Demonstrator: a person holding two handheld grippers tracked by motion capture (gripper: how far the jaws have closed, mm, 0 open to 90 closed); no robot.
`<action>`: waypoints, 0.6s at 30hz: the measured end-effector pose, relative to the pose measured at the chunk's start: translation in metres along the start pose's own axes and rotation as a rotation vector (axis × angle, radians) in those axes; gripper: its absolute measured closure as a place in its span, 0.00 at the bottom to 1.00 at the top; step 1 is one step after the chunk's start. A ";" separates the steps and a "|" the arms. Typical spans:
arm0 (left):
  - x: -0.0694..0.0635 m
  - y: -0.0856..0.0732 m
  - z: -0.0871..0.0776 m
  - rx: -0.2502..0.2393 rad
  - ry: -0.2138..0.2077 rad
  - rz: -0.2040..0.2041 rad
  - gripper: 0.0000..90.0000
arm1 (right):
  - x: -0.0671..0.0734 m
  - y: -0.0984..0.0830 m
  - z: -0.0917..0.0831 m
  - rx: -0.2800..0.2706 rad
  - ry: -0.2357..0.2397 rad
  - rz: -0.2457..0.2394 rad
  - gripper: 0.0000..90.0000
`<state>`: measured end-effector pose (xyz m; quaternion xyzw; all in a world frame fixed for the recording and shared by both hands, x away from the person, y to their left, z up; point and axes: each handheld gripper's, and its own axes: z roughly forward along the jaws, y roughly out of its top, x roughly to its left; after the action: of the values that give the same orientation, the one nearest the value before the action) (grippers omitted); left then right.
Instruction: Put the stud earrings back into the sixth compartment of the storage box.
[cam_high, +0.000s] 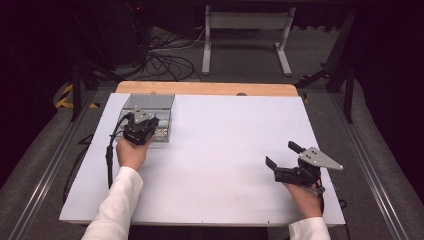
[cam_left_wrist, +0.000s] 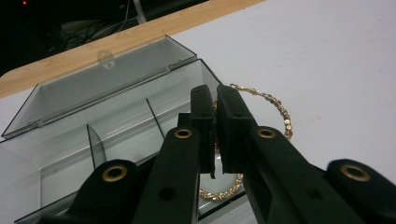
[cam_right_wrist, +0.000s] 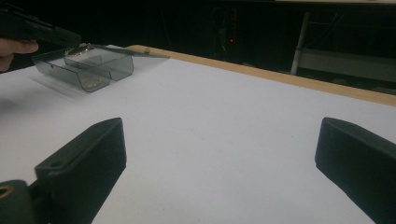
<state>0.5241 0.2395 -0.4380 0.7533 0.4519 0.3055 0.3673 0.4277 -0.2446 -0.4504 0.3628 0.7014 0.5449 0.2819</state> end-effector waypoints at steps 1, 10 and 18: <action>0.000 -0.001 0.001 0.003 0.003 -0.006 0.96 | 0.000 0.000 0.000 0.001 0.000 -0.001 0.03; 0.003 -0.005 0.012 0.041 0.029 0.003 0.96 | 0.000 0.000 0.000 0.003 0.000 -0.002 0.03; 0.002 -0.007 0.017 0.071 0.035 0.013 0.96 | 0.000 0.000 0.000 0.002 0.000 -0.003 0.03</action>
<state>0.5355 0.2382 -0.4528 0.7633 0.4640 0.3047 0.3305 0.4276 -0.2444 -0.4504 0.3620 0.7024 0.5440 0.2821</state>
